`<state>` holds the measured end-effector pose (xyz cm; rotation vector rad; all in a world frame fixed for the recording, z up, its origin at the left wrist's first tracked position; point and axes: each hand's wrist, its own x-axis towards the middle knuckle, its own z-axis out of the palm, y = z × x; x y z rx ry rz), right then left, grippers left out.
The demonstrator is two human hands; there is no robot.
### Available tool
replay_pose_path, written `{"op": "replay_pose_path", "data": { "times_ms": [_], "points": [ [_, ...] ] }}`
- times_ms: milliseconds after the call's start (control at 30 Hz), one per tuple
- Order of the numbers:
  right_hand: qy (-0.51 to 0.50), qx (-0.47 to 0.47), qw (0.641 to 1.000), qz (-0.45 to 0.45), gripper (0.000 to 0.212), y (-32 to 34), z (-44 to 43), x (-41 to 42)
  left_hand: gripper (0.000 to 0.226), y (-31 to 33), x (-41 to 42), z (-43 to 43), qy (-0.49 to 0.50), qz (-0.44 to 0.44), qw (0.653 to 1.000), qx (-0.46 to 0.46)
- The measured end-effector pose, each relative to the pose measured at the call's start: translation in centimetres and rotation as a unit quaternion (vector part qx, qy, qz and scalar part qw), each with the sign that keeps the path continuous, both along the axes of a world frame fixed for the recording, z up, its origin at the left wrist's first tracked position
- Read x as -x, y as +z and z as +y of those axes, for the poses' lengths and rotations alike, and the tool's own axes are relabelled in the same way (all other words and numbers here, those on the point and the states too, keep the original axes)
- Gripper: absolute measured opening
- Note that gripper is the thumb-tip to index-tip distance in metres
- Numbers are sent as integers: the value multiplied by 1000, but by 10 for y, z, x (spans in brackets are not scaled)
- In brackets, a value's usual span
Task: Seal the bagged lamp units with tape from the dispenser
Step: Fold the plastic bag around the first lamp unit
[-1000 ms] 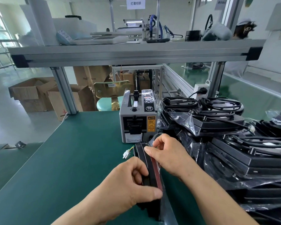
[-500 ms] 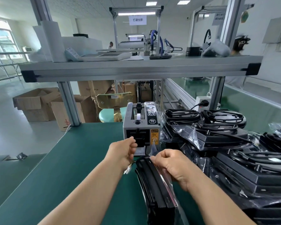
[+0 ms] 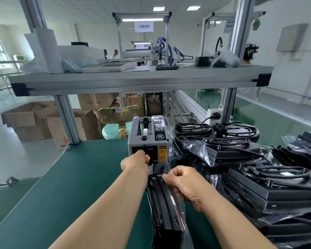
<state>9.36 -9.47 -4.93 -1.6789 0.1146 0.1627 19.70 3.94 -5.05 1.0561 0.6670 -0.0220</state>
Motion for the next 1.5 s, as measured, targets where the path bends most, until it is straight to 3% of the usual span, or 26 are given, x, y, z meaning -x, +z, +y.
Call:
{"op": "replay_pose_path", "data": {
  "times_ms": [100, 200, 333, 433, 767, 1500],
  "points": [
    [1, -13, 1000, -6, 18, -1, -1, 1, 18, 0, 14, 2, 13, -27, 998, -50],
    [4, -18, 1000, -11, 20, -2, -3, 2, 20, 8, 36, 18, -115, -110, 983, -95],
    [24, -14, 999, -24, 16, -5, -3, 2, 29, 21, 65, 37, -344, -151, 910, -174],
    [31, -14, 999, -26, 13, -8, -2, 2, 14, 23, 75, 38, -406, -143, 870, -241],
    [45, -11, 998, -39, 11, -11, 2, 2, 21, 35, 76, 46, -465, -132, 836, -260],
    [38, -4, 999, -37, 9, -11, 3, 1, 13, 29, 75, 43, -439, -168, 811, -348]
  ]
}}
